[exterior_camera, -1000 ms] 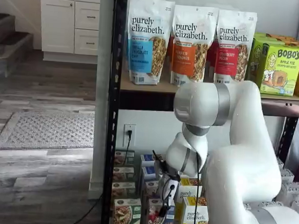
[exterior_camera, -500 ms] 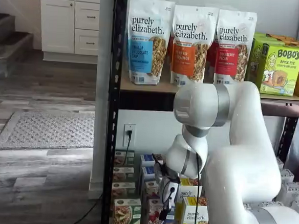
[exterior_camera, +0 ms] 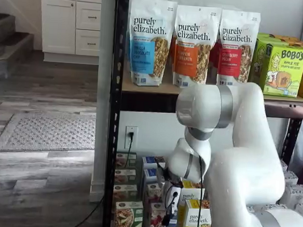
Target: Pick up the blue and white box that is on the bottom shelf, the second box from the left
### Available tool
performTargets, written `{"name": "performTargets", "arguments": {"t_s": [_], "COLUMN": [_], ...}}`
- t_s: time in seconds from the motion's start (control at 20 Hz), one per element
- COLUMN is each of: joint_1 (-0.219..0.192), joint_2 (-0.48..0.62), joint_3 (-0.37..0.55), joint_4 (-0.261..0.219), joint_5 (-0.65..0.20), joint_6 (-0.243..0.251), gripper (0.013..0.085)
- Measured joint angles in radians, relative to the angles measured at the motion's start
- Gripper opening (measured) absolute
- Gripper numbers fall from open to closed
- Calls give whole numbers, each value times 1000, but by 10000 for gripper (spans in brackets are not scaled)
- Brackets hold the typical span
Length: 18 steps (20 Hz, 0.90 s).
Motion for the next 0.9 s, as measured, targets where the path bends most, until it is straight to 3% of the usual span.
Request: {"name": "performTargets", "arguments": {"t_s": [0.3, 0.7, 0.9], "joint_1": [3, 3, 4], "joint_2": [2, 5, 6], "joint_3": [2, 2, 5], "joint_4": [6, 13, -8], "joint_5": [-10, -7, -14], "joint_6": [-4, -10, 9], "gripper": [850, 650, 650]}}
